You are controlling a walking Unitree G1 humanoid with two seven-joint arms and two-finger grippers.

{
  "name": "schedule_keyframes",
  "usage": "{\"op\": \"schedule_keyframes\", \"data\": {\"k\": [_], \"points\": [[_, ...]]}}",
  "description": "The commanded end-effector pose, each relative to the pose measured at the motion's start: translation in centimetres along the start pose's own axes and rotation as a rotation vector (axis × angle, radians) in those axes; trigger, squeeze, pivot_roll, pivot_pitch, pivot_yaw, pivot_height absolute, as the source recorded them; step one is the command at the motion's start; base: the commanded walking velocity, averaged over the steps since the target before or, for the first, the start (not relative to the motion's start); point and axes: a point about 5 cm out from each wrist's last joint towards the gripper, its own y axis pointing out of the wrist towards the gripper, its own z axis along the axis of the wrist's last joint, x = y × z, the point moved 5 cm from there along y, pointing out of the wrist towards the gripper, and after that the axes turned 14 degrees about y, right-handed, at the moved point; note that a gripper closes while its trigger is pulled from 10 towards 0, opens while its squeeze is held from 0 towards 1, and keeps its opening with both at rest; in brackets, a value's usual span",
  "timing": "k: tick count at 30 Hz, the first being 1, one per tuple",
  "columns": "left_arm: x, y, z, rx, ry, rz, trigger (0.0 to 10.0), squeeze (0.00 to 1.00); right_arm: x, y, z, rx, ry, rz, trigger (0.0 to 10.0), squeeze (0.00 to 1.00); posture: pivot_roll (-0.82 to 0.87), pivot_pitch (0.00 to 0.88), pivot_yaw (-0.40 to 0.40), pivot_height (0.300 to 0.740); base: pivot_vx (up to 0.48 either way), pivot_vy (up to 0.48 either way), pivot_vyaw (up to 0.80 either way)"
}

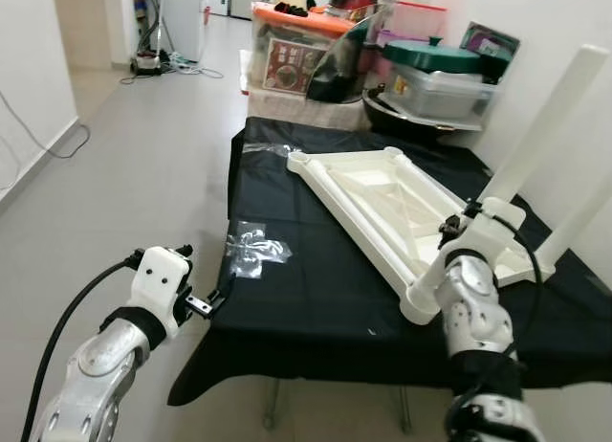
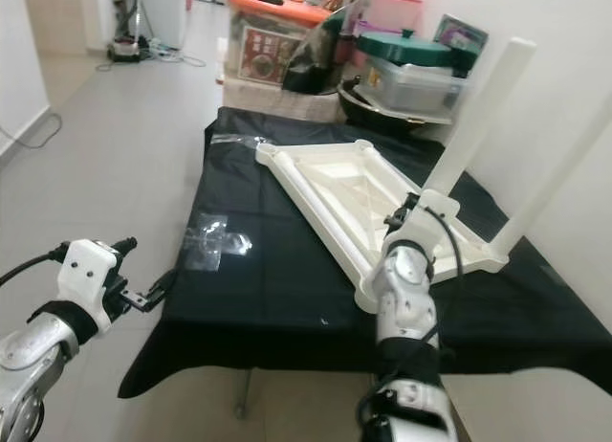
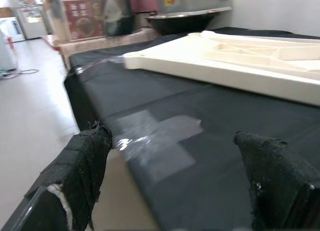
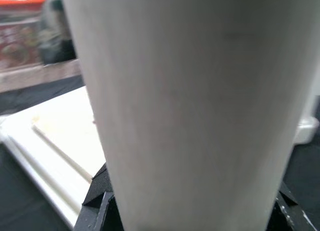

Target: Building children table

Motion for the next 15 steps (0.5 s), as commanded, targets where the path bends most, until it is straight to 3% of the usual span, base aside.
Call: {"op": "schedule_keyframes", "data": {"k": [1, 5, 6, 7, 11, 12, 13, 14, 15], "points": [[0.5, 0.4, 0.1, 0.003, 0.004, -0.019, 10.0, 0.00, -1.9, -0.7, -4.5, -0.228, 0.036, 0.094, 10.0, 0.00, 0.09, 0.000, -0.144, 0.740, 0.000, 0.000, 0.00], [0.4, 0.5, 0.1, 0.004, 0.005, -0.016, 10.0, 0.00, -2.3, -0.4, -3.1, -0.190, 0.048, 0.114, 10.0, 0.00, 0.09, 0.000, -0.145, 0.740, 0.000, 0.000, 0.00], [0.4, 0.5, 0.1, 0.004, 0.005, -0.016, 10.0, 0.00, -2.5, -0.2, -2.0, -0.156, 0.060, 0.141, 10.0, 1.00, 0.09, 0.000, -0.145, 0.740, 0.000, 0.000, 0.00], [0.4, 0.5, 0.1, 0.005, 0.004, -0.015, 10.0, 0.00, -2.8, 0.1, -0.8, -0.121, 0.076, 0.174, 10.0, 1.00, 0.08, 0.000, -0.141, 0.740, 0.000, 0.000, 0.00], [0.4, 0.5, 0.1, 0.005, 0.003, -0.016, 10.0, 0.00, -3.9, 0.0, 1.3, -0.100, 0.116, 0.275, 10.0, 1.00, 0.08, 0.000, -0.142, 0.740, 0.000, 0.000, 0.00], [0.4, 0.5, 0.1, 0.006, 0.003, -0.017, 10.0, 0.00, -5.1, -0.3, 2.4, -0.120, 0.149, 0.397, 10.0, 0.00, 0.08, 0.000, -0.142, 0.740, 0.000, 0.000, 0.00], [0.4, 0.5, 0.1, 0.006, 0.003, -0.018, 10.0, 0.00, -5.9, -0.6, 3.1, -0.135, 0.169, 0.483, 10.0, 0.00, 0.08, 0.000, -0.142, 0.740, 0.000, 0.000, 0.00], [0.4, 0.5, 0.1, 0.006, 0.003, -0.018, 10.0, 0.00, -5.9, -0.6, 3.1, -0.135, 0.169, 0.483, 10.0, 0.00, 0.08, 0.000, -0.142, 0.740, 0.000, 0.000, 0.00], [0.4, 0.6, 0.1, 0.007, 0.003, -0.018, 10.0, 0.00, -7.3, -1.7, 3.7, -0.182, 0.205, 0.650, 10.0, 0.00, 0.07, 0.000, -0.143, 0.740, 0.000, 0.000, 0.00]]}}
